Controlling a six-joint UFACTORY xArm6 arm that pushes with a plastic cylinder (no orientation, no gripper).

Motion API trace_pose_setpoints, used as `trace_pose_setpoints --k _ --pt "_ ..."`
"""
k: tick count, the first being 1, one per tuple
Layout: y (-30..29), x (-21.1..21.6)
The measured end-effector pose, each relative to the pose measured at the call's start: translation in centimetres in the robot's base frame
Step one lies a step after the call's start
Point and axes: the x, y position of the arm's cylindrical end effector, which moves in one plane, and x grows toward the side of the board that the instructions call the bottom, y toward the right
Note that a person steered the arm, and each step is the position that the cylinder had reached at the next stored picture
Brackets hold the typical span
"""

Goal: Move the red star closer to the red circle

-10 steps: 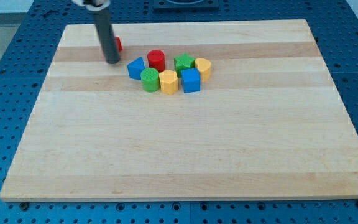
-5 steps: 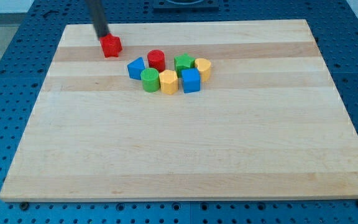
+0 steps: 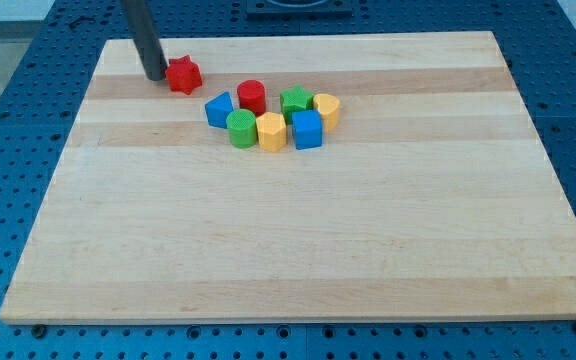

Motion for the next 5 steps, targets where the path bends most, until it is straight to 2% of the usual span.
trace_pose_setpoints --k 2,3,4,5 --pt "8.7 -0.8" --pt "8.2 -0.8" --pt "4.7 -0.3" --pt "2.6 2.3"
